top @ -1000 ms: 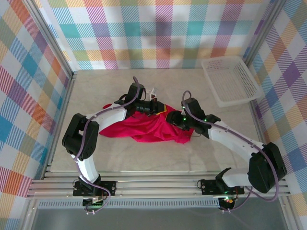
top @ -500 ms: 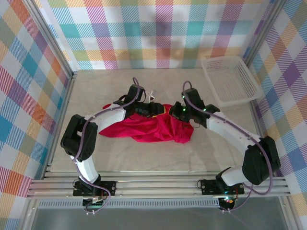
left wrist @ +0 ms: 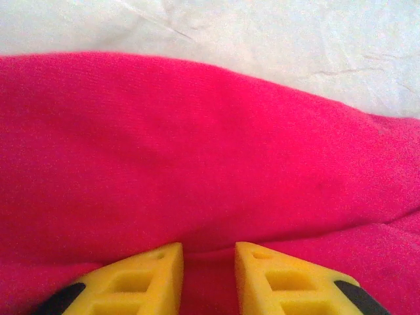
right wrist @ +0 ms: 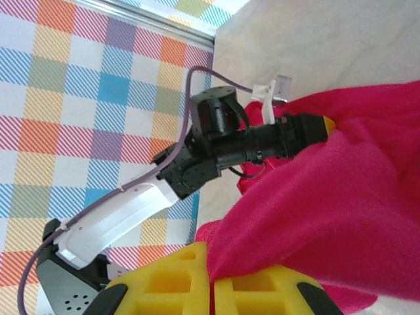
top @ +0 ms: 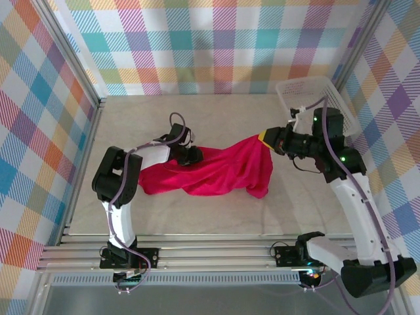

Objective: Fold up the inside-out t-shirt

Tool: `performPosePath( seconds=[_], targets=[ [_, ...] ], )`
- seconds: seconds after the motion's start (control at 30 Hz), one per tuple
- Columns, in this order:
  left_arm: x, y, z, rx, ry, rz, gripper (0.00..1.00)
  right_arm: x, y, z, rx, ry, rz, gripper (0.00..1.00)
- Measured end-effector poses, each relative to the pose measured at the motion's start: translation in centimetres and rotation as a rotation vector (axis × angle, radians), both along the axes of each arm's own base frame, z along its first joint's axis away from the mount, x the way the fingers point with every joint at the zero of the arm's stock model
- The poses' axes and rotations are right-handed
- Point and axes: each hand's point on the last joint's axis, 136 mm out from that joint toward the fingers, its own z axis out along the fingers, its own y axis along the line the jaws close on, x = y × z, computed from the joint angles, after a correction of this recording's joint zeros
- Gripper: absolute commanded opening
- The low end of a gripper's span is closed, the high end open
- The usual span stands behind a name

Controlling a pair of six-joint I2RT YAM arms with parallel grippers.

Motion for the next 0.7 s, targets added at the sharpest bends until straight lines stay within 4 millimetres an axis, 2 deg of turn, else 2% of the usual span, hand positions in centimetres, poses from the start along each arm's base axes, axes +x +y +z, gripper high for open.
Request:
performPosePath(
  seconds=[0.07, 0.17, 0.23, 0.27, 0.3, 0.33, 0.43, 0.5, 0.57, 0.7],
  targets=[
    [-0.1, 0.6, 0.0, 0.023, -0.002, 0.01, 0.26, 0.7, 0.0, -2.2, -0.028, 0.037, 0.008, 0.0],
    [-1.3, 1.1, 1.2, 0.051, -0.019, -0.004, 0.34, 1.5, -0.1, -8.5, -0.095, 0.151, 0.013, 0.0],
    [-2.4, 0.6, 3.4, 0.055, -0.082, -0.057, 0.39, 1.7, -0.3, -13.7, -0.137, 0.263, 0.016, 0.0],
    [-2.8, 0.0, 4.7, 0.048, -0.123, -0.091, 0.4, 1.6, -0.4, -15.6, -0.151, 0.307, 0.018, 0.0],
    [-3.7, -1.5, 6.7, 0.029, -0.185, -0.156, 0.4, 1.2, -0.6, -18.2, -0.17, 0.371, 0.021, 0.0],
    [-4.5, -3.2, 8.7, 0.001, -0.246, -0.222, 0.4, 0.9, -0.7, -19.8, -0.183, 0.412, 0.022, 0.0],
    [-7.4, -7.9, 13.0, -0.099, -0.407, -0.403, 0.4, 0.7, -0.8, -20.8, -0.191, 0.425, 0.027, 0.0],
    [-9.2, -10.3, 13.9, -0.156, -0.444, -0.496, 0.4, 1.2, -0.7, -20.3, -0.189, 0.381, 0.032, 0.0],
    [-9.7, -11.4, 13.3, -0.177, -0.435, -0.54, 0.4, 1.4, -0.7, -19.8, -0.188, 0.351, 0.034, 0.0],
    [-10.3, -12.5, 9.7, -0.159, -0.368, -0.588, 0.41, 1.5, -0.8, -19.0, -0.185, 0.313, 0.034, 0.0]
  ],
)
